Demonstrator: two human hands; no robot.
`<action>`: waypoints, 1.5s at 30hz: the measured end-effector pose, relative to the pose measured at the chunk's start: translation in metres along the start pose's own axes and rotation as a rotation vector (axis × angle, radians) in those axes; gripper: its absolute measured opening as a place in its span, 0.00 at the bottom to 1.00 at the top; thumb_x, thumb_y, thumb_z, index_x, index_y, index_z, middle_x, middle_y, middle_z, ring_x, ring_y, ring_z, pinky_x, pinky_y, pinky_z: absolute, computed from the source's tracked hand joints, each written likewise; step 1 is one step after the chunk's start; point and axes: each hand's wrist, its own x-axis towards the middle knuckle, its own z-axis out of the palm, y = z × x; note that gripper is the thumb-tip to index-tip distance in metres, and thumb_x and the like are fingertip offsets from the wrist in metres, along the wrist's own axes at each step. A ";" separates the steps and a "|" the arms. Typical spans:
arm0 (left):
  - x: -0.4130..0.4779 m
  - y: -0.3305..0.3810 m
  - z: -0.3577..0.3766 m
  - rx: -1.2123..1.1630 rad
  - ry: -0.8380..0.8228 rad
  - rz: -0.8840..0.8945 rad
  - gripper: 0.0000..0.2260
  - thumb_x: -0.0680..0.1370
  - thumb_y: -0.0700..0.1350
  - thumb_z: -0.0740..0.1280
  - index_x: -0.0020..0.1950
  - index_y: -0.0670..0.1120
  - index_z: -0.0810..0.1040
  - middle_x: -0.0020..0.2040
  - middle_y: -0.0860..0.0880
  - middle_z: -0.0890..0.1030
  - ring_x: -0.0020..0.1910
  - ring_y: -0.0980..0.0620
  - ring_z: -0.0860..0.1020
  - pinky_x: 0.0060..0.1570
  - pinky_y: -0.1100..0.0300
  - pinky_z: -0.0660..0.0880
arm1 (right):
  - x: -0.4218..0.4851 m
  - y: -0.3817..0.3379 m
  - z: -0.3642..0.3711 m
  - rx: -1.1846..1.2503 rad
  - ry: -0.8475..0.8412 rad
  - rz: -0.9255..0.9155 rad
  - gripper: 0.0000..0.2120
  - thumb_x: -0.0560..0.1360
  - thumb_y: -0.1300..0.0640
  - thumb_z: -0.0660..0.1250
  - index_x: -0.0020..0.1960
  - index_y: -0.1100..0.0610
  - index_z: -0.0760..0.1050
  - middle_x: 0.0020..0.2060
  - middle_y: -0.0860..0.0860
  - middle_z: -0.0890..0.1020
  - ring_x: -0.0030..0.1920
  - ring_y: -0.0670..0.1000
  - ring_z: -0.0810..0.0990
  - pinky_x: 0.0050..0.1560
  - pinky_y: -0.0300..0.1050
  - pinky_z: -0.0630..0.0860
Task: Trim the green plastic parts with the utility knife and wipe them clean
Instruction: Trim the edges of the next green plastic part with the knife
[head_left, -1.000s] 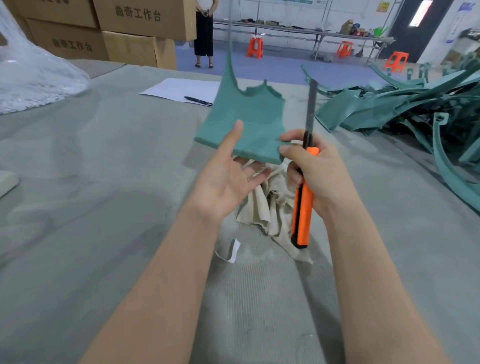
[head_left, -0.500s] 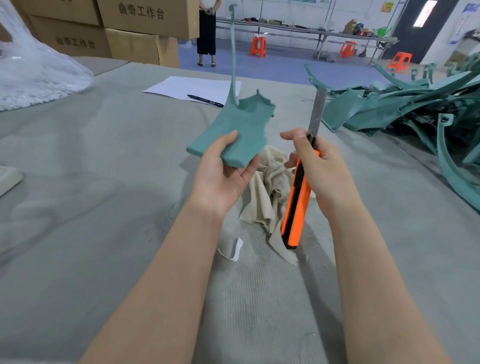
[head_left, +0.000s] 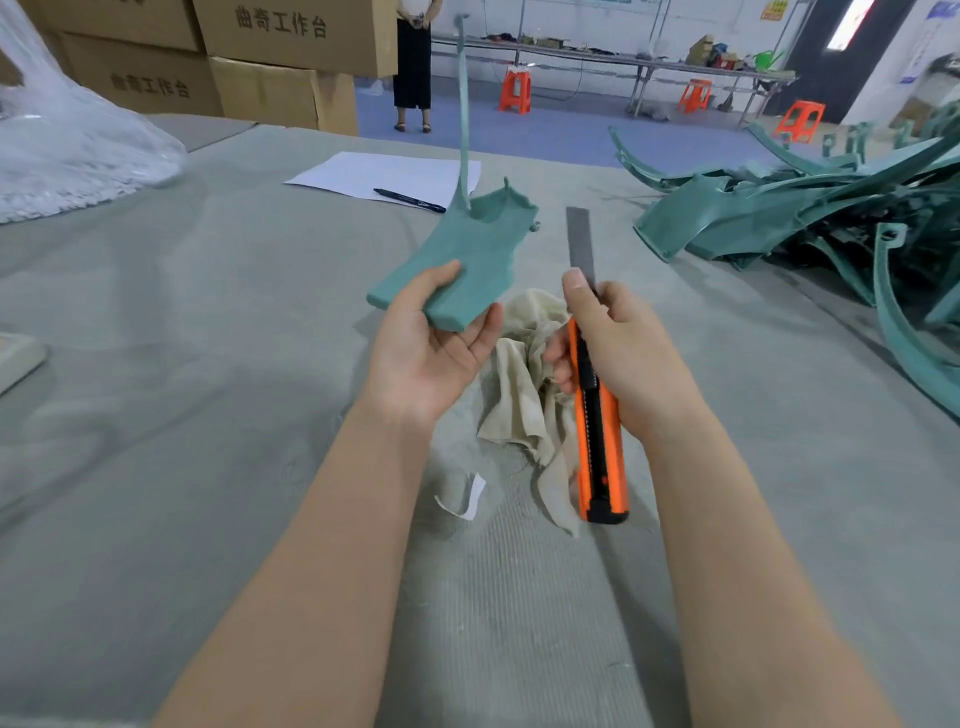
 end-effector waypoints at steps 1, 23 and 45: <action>0.000 0.001 0.000 0.007 0.004 -0.017 0.07 0.77 0.40 0.66 0.54 0.44 0.76 0.58 0.43 0.80 0.38 0.52 0.82 0.38 0.61 0.79 | 0.000 0.000 0.000 0.019 -0.010 -0.034 0.12 0.81 0.48 0.60 0.48 0.57 0.68 0.25 0.50 0.78 0.22 0.49 0.74 0.24 0.38 0.72; -0.006 0.007 -0.001 0.022 -0.090 -0.262 0.09 0.69 0.39 0.66 0.32 0.39 0.83 0.43 0.42 0.85 0.33 0.55 0.83 0.31 0.63 0.78 | 0.008 0.004 -0.010 -0.313 0.174 -0.249 0.23 0.82 0.43 0.54 0.33 0.56 0.65 0.22 0.48 0.72 0.20 0.48 0.70 0.24 0.40 0.68; -0.006 0.010 0.000 -0.012 -0.097 -0.281 0.07 0.71 0.39 0.65 0.47 0.40 0.78 0.38 0.46 0.83 0.29 0.56 0.81 0.31 0.63 0.78 | -0.003 0.000 0.000 -0.260 -0.192 -0.183 0.23 0.82 0.43 0.53 0.37 0.59 0.67 0.22 0.51 0.71 0.18 0.50 0.67 0.21 0.36 0.65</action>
